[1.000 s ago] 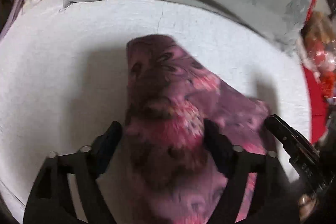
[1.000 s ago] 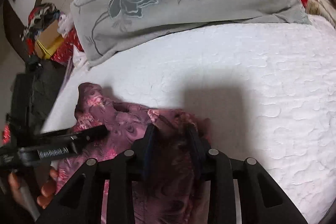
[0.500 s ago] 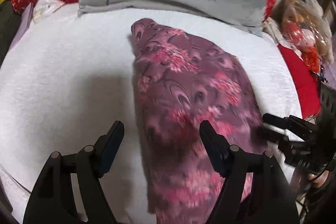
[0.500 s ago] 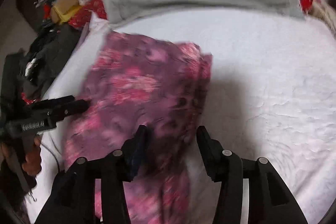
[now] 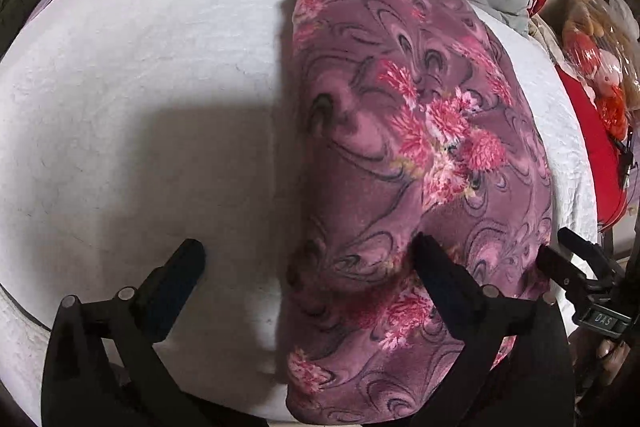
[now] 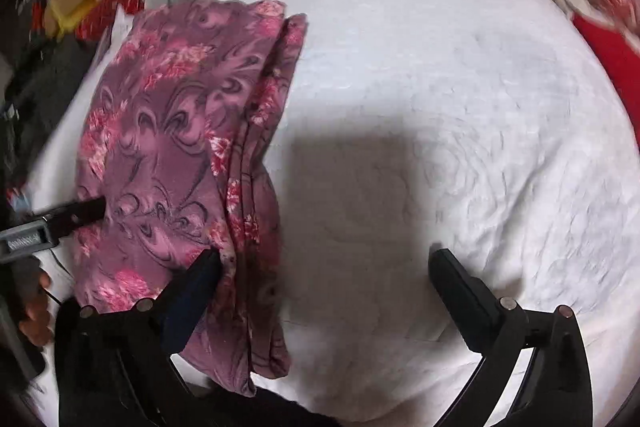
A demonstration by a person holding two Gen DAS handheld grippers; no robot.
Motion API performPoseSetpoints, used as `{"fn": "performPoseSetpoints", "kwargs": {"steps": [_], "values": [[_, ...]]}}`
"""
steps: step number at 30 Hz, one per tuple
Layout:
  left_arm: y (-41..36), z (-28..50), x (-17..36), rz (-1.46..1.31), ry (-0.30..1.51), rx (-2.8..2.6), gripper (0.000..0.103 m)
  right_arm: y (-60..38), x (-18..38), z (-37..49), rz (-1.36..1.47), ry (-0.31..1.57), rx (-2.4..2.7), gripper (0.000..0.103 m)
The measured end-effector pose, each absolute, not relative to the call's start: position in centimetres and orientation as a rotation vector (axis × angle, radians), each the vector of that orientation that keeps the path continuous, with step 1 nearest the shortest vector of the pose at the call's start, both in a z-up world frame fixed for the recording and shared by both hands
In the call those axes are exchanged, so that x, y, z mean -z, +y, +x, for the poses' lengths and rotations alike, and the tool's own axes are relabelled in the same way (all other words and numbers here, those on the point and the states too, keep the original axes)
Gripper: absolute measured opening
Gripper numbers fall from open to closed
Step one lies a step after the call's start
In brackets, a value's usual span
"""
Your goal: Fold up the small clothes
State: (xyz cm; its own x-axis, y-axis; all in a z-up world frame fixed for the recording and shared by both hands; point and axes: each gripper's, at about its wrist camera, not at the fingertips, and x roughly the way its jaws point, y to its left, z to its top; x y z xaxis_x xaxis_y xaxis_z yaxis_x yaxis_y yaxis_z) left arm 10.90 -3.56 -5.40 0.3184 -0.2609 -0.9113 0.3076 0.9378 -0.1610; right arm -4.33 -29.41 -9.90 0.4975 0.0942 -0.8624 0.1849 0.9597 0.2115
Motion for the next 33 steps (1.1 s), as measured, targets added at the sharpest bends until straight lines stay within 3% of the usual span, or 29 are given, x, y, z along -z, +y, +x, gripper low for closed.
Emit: {"fn": "performPoseSetpoints", "kwargs": {"steps": [15,33], "values": [[-2.7,8.7,6.1,-0.011,1.144,0.406,0.103,-30.1,9.3,-6.0,0.459,1.0,0.146,0.103],[-1.5,9.2,4.1,-0.012,1.114,0.403,0.103,-28.2,7.6,-4.3,0.342,1.034,0.182,0.102]]}}
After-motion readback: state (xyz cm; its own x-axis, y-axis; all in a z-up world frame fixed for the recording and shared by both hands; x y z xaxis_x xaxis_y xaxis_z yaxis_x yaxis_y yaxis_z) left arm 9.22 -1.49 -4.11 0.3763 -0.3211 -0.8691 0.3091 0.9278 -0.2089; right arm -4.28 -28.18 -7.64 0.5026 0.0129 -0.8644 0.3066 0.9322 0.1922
